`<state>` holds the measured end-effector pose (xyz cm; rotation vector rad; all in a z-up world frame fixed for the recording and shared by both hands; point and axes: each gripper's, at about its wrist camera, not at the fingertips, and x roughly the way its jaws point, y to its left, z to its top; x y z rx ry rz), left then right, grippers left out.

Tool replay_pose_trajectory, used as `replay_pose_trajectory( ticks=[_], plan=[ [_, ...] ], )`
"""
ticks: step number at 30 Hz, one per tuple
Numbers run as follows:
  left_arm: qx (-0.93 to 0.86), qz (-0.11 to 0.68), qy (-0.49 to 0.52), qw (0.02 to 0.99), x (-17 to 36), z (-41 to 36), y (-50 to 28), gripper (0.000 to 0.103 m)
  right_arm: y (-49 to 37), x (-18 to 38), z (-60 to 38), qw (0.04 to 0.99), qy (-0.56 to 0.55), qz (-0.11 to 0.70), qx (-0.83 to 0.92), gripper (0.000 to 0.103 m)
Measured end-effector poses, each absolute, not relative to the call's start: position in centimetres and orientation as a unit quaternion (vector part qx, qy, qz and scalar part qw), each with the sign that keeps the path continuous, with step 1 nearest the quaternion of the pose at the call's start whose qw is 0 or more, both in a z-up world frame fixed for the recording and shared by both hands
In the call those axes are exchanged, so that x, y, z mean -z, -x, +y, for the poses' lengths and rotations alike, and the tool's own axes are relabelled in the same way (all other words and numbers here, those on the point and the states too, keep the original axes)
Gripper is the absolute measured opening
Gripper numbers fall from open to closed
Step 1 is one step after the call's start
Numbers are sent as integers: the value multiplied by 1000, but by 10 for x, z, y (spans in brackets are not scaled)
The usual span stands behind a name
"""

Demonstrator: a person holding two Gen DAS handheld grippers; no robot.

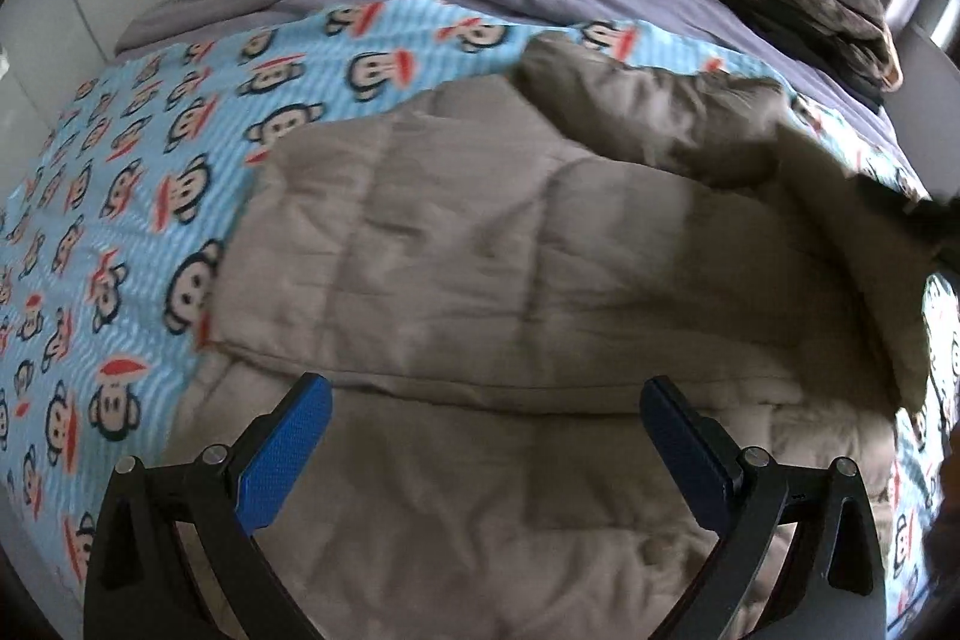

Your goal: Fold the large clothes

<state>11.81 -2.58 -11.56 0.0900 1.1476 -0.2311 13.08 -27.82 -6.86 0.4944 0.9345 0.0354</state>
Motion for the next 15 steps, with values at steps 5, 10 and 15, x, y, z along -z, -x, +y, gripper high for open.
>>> replay_pose_trajectory(
  ticks=[5,10,15],
  plan=[
    [100,545,-34,832,123,-8,-126,103,-147,126,-237,835,-191,516,-16,12],
    [109,550,-26,828,130,-14,-135,103,-137,154,-245,812,-208,545,-1,12],
    [128,555,-10,822,133,-29,-144,103,-129,145,-269,799,-283,531,2,59]
  ],
)
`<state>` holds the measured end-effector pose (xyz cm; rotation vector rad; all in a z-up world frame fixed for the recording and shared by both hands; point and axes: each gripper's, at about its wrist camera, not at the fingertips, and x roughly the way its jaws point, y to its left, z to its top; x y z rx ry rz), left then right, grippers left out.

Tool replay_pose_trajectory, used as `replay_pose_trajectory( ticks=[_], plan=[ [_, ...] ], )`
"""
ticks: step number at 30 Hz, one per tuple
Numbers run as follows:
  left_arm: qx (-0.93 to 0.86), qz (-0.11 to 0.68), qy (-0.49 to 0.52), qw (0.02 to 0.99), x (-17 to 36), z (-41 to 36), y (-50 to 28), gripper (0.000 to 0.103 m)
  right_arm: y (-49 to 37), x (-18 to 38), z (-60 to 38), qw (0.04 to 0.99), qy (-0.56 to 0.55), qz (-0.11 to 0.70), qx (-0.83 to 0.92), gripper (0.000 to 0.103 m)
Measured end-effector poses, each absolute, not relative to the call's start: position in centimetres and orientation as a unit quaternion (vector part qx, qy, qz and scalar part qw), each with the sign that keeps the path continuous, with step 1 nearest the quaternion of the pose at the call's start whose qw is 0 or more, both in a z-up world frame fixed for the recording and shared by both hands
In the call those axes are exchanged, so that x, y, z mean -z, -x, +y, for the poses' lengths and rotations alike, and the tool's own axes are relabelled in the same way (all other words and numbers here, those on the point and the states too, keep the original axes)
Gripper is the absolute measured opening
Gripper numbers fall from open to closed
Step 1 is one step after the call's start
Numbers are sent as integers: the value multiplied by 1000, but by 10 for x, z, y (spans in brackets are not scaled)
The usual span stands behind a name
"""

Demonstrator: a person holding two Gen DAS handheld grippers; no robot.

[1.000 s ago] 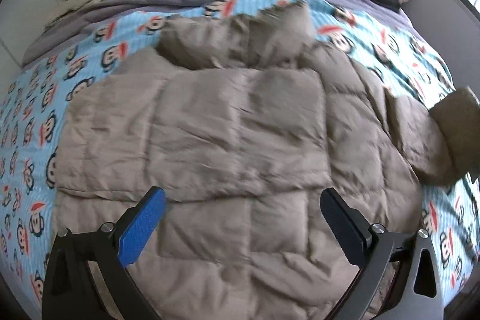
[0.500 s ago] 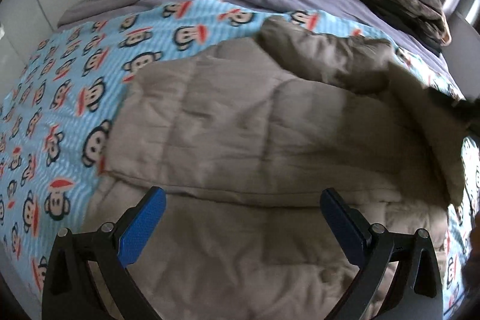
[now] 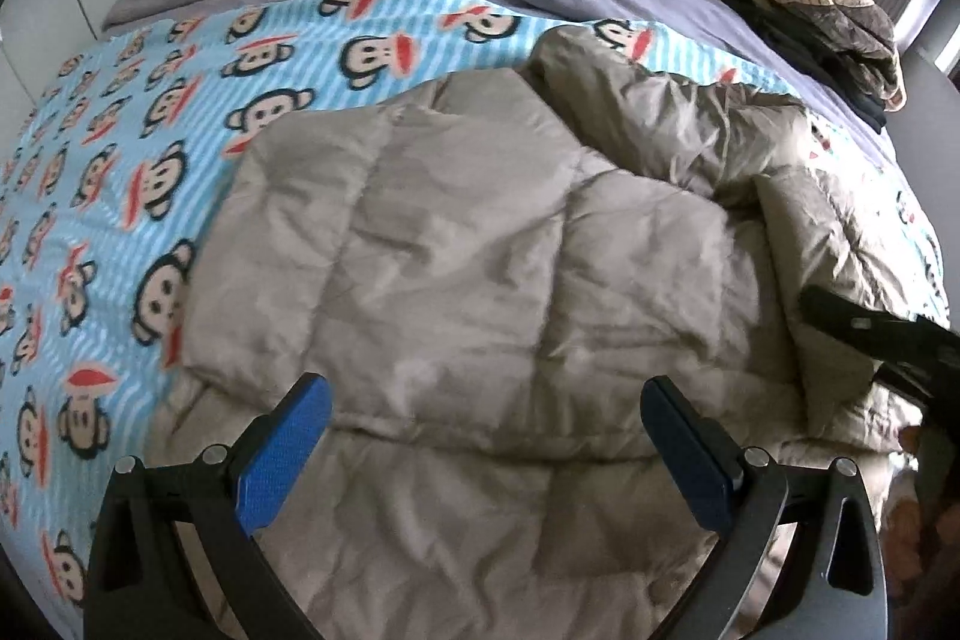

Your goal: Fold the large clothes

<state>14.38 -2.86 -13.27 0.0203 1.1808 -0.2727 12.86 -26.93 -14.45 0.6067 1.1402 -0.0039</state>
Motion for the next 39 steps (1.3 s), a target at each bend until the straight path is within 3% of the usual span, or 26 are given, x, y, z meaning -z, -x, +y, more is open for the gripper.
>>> replay_pose_trajectory(
  ticks=[1,7,9,10,11,17,22,25,29,39],
  plan=[
    [134,556,-5,821,133,-31,-146,103,-122,139,-274,802,-296,519,11,68],
    [145,563,31,813,136,-28,-158,103,-78,125,-327,787,-416,439,121,69],
    [148,568,49,808,138,-21,-161,103,-73,121,-342,786,-427,419,155,50],
    [151,569,56,806,138,-18,-162,103,-76,119,-344,789,-420,418,159,27],
    [157,570,67,804,138,-12,-164,103,-80,116,-343,795,-412,418,155,22],
    [182,558,138,798,123,24,-178,103,-116,84,-279,851,-297,431,49,21],
    [188,540,196,797,110,51,-191,103,-136,99,-208,839,-239,488,-41,21],
    [201,537,220,789,109,55,-195,103,-138,120,-180,814,-227,529,-71,23],
    [230,552,237,766,116,46,-195,103,-124,136,-174,790,-224,566,-74,60],
    [329,575,301,686,133,15,-185,103,-24,134,-278,758,-317,569,20,65]
  ],
)
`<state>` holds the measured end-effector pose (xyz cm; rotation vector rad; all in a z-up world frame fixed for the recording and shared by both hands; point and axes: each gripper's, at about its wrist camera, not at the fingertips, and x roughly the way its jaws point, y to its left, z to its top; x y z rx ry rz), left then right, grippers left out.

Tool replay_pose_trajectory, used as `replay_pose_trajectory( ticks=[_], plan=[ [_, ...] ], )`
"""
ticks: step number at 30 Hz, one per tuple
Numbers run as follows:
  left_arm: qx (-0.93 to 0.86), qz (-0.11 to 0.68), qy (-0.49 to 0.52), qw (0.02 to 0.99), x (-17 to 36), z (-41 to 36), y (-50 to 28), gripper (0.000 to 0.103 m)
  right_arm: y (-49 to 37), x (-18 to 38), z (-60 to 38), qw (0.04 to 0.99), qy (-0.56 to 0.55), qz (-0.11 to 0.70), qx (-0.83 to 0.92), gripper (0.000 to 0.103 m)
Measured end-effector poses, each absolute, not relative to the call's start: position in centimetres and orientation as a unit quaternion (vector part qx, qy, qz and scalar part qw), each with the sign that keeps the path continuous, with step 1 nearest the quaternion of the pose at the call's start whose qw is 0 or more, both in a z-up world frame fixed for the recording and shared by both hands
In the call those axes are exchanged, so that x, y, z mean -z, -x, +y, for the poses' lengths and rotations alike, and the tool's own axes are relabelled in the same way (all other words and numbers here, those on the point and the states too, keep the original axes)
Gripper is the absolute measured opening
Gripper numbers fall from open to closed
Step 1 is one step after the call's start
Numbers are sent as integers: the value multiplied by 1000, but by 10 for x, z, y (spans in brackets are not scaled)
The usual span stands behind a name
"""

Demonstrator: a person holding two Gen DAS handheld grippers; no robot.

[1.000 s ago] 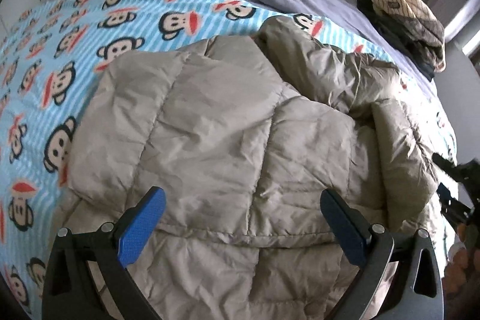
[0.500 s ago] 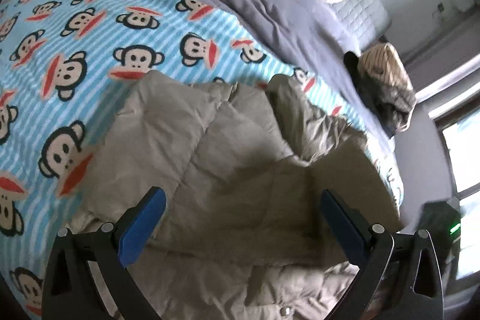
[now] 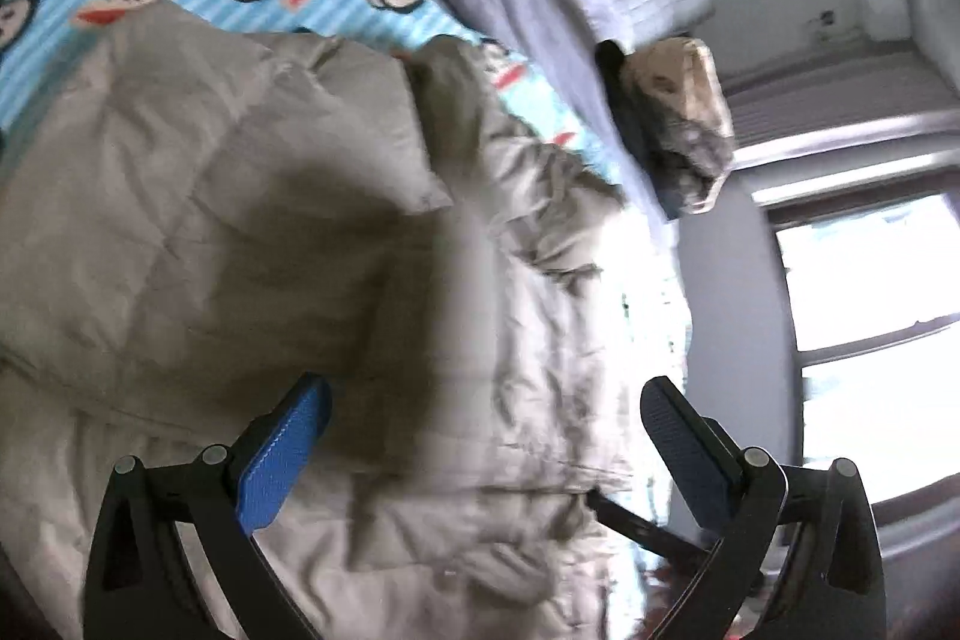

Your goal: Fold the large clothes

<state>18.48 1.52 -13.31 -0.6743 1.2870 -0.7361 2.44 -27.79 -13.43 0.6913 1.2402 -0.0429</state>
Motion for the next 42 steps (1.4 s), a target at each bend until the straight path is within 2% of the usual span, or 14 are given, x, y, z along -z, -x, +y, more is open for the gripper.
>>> replay_pose_trajectory(
  ticks=[10,11,15,16,18,20,28,33,35,37,38,39,40,42],
  plan=[
    [290,620,144,715,154,-24,-188,103,33,156,-359,717,-490,487,94,65],
    [291,619,136,717,156,-28,-188,96,33,159,-360,715,-495,485,95,65],
    [295,618,95,723,155,-47,-192,18,34,164,-367,714,-506,472,108,65],
    [298,609,94,729,150,-48,-193,17,35,161,-370,716,-506,467,116,65],
    [304,582,97,748,134,-42,-193,17,31,158,-377,723,-500,457,135,59],
    [298,566,98,762,124,-32,-195,17,21,154,-383,730,-487,457,142,16],
    [228,605,48,762,171,4,-189,17,-2,171,-372,739,-445,492,114,12],
    [221,602,60,765,165,10,-183,17,-2,183,-372,737,-447,495,109,12],
    [222,606,116,755,160,22,-187,18,1,183,-375,728,-463,494,107,13],
    [218,602,145,754,152,32,-188,51,4,178,-377,721,-474,495,101,19],
    [208,595,149,762,148,36,-188,83,8,173,-376,722,-479,490,94,33],
    [202,578,148,777,143,39,-188,87,10,171,-375,722,-486,484,88,43],
    [211,571,144,780,140,38,-189,87,15,168,-375,722,-497,475,78,63],
    [222,579,133,773,141,32,-193,87,20,165,-374,720,-518,458,65,67]
  ],
)
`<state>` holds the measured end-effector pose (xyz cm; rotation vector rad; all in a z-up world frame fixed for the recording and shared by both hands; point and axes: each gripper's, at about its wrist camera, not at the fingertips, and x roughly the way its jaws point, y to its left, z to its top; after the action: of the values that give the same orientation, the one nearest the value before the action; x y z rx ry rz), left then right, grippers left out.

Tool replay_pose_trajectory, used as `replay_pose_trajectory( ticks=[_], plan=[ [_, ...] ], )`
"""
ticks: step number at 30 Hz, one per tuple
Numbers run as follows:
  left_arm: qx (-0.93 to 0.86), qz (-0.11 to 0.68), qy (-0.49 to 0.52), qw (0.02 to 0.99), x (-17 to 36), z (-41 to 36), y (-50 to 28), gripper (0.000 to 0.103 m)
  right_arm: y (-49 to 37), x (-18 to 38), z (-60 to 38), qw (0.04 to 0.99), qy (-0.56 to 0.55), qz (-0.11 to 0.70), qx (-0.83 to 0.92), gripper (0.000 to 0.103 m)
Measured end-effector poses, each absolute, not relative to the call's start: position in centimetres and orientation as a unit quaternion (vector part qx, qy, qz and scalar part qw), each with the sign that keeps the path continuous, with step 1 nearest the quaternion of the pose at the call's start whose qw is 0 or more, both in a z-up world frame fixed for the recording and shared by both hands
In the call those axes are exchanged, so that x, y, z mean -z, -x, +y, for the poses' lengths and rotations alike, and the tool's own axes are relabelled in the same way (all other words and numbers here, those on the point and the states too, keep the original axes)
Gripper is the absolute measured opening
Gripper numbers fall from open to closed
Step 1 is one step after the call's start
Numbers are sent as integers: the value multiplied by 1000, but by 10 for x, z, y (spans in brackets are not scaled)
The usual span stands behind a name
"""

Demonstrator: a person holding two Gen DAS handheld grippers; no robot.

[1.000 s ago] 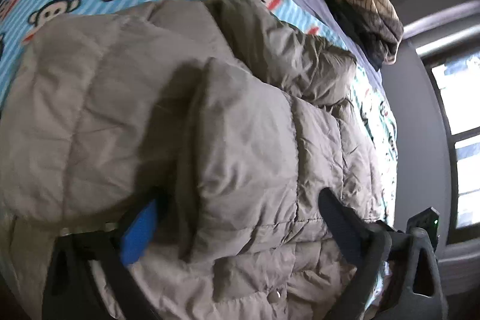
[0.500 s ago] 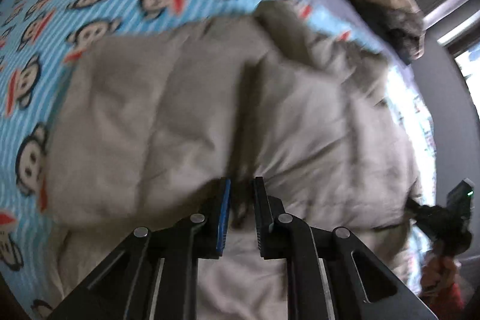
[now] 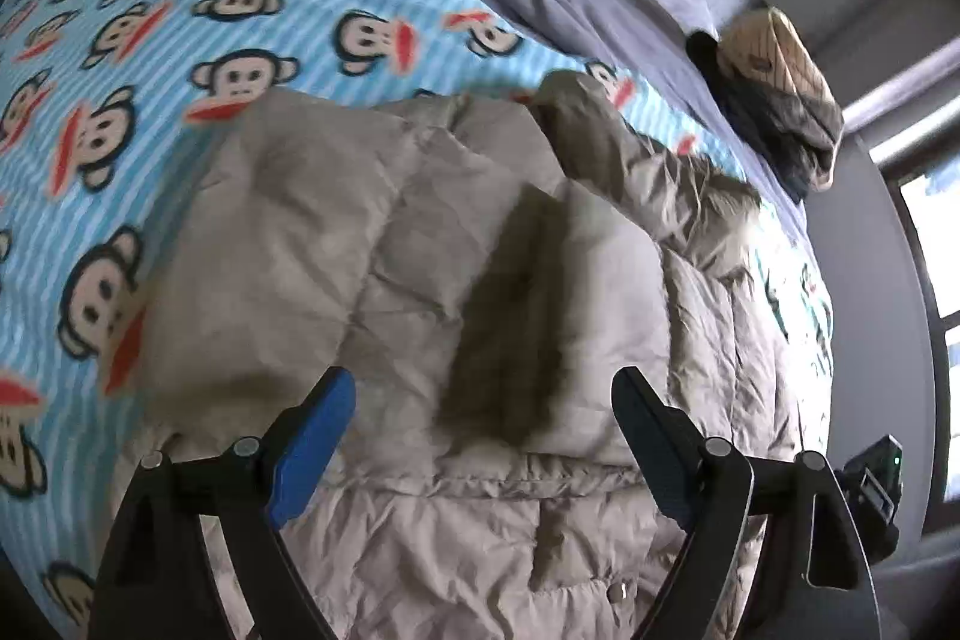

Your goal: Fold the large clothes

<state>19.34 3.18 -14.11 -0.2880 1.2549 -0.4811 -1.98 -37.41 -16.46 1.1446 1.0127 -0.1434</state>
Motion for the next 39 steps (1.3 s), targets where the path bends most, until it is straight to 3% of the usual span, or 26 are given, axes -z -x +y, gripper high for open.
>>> replay_pose_trajectory(
  ticks=[4,6,7,8,19,21,22,23,24,26,32,33,34,35,39],
  plan=[
    [248,601,115,751,154,5,-201,82,21,172,-376,707,-541,451,71,67],
    [263,606,90,745,159,-12,-196,24,18,177,-377,701,-550,447,79,49],
    [266,608,74,745,161,-18,-192,20,16,179,-376,700,-544,455,86,18],
    [264,601,56,752,160,-20,-185,20,14,180,-375,702,-529,467,97,10],
    [216,582,-18,784,133,5,-153,21,26,159,-371,729,-451,510,72,11],
    [212,568,-9,795,117,13,-157,20,34,137,-373,753,-426,497,66,17],
    [212,562,-7,799,111,13,-159,20,37,127,-376,763,-417,489,69,34],
    [215,557,-6,803,105,12,-162,21,41,116,-383,777,-403,476,84,58],
    [220,552,-5,804,100,5,-166,21,45,110,-392,789,-393,461,99,65],
    [232,548,-2,804,97,-11,-174,21,45,106,-411,798,-391,443,123,65],
    [231,565,-35,791,134,-59,-185,21,15,172,-473,709,-576,390,115,65],
    [221,572,-46,788,145,-61,-186,21,7,187,-478,687,-606,386,105,63],
    [213,576,-52,787,153,-60,-185,21,1,197,-479,673,-624,384,95,48],
    [210,579,-54,786,159,-59,-184,21,-10,202,-478,666,-632,387,81,19],
    [213,584,-41,782,174,-54,-186,21,-44,175,-461,749,-482,446,88,15]
  ],
)
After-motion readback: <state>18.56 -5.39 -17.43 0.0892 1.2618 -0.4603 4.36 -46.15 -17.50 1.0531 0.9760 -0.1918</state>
